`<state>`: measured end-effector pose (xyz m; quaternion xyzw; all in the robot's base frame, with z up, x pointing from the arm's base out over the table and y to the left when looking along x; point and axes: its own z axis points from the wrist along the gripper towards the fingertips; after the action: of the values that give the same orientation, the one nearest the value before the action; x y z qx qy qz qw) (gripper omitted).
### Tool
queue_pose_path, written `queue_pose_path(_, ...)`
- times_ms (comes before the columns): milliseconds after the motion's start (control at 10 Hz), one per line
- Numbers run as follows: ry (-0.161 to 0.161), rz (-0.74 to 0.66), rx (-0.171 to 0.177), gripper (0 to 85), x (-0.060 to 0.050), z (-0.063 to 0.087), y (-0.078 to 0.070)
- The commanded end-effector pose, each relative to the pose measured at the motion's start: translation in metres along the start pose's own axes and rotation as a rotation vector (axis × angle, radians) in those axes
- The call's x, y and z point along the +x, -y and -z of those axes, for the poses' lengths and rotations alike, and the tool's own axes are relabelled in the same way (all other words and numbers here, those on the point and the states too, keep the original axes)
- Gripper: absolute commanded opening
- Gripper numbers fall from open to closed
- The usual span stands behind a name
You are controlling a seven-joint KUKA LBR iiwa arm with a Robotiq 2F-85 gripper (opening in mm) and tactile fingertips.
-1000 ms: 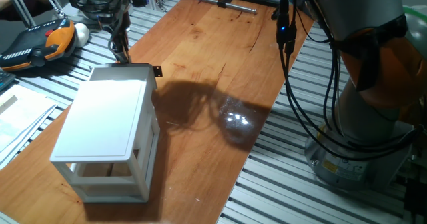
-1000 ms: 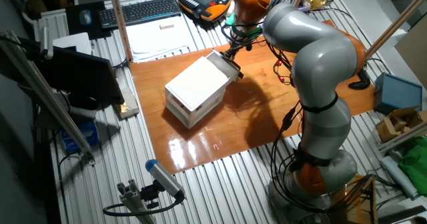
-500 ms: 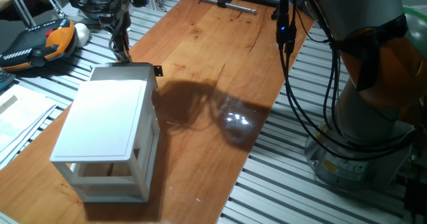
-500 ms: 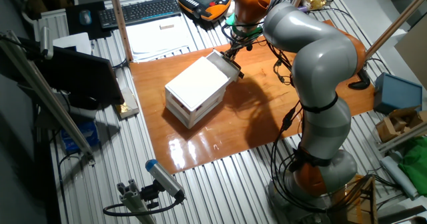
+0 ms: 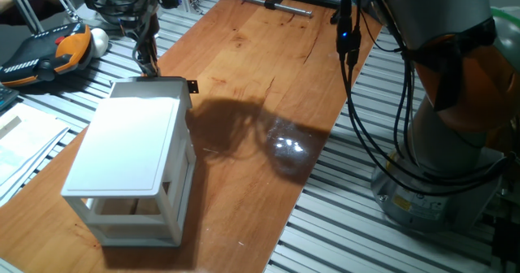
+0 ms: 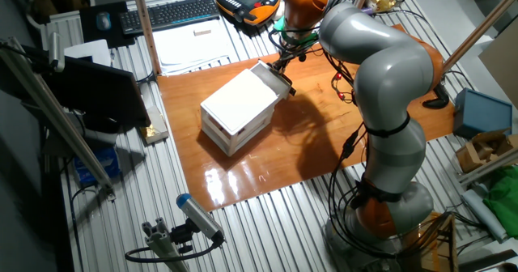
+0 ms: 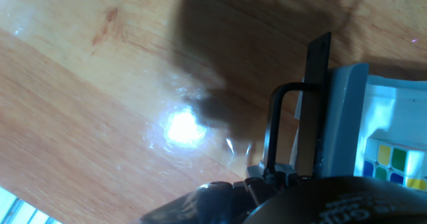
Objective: Grasp the handle and open the drawer
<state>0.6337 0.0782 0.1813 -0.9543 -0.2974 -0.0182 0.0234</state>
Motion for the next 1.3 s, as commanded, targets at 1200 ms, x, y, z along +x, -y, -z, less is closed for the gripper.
queue_pose_path(1200,0.002,0.046,-0.036,0.7,-0.0002,-0.0008,-0.0007)
